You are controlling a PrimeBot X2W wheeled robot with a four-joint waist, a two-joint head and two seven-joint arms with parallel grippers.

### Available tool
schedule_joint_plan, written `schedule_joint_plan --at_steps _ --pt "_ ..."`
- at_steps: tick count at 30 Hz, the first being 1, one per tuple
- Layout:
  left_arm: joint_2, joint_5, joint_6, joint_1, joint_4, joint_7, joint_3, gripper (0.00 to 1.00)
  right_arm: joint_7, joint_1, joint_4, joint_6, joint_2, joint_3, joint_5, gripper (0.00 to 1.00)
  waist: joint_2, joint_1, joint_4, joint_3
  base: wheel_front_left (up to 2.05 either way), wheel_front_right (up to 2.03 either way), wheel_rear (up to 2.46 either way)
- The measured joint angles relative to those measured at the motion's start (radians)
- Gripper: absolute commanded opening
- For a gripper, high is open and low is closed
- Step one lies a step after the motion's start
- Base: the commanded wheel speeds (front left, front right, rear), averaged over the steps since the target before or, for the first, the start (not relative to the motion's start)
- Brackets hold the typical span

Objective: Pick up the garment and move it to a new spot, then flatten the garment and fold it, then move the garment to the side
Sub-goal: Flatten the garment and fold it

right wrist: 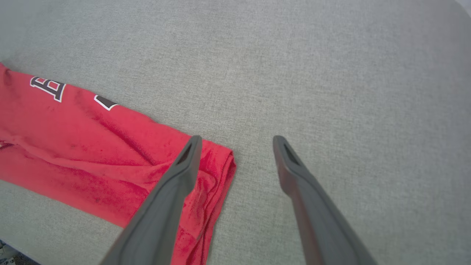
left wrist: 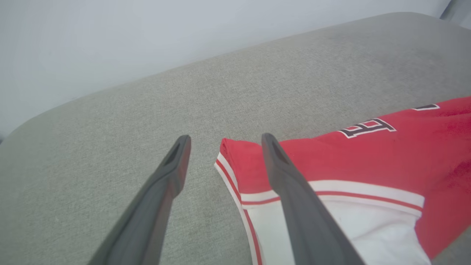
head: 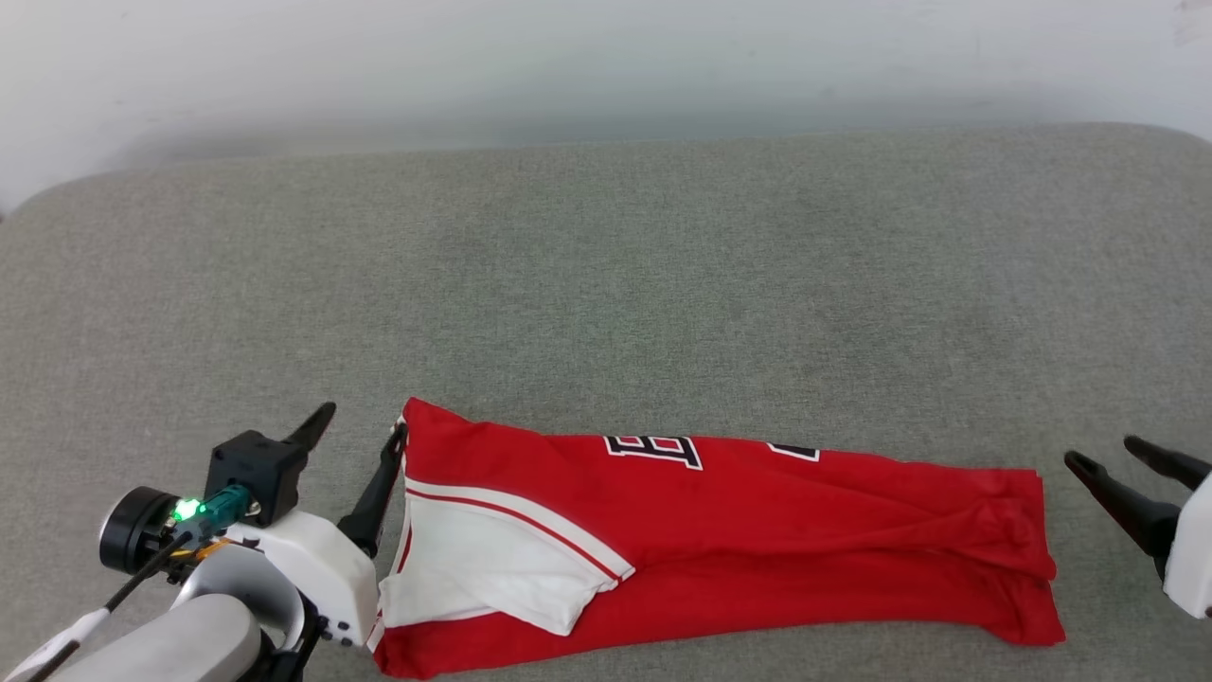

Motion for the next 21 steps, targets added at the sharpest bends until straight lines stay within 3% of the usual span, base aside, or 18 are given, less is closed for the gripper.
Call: schedule_joint_plan --at_steps 4,8,13,21 --pt "-0.038 0.058 0.076 0.038 0.005 -0.029 0.074 1.0 0.015 0.056 0.038 0.0 0.021 -0.053 0.042 1.0 0.0 0.0 0.009 0.006 0.0 0.0 0.0" --pt "-0.095 0.158 0.12 0.091 -0.013 -0.03 0.184 1.0 0.032 0.098 0.056 0.0 0.053 -0.084 0.084 1.0 0.0 0.0 0.019 0.014 0.0 0.0 0.0" --pt "-0.182 0.292 0.133 0.188 -0.025 -0.033 0.33 1.0 0.072 0.126 0.063 0.0 0.097 -0.091 0.134 1.0 0.0 0.0 0.029 0.026 0.0 0.0 0.0" --pt "-0.343 0.49 0.101 0.321 -0.039 -0.033 0.549 1.0 0.115 0.13 0.088 0.0 0.164 -0.07 0.187 1.0 0.0 0.0 0.042 0.049 0.0 0.0 0.0"
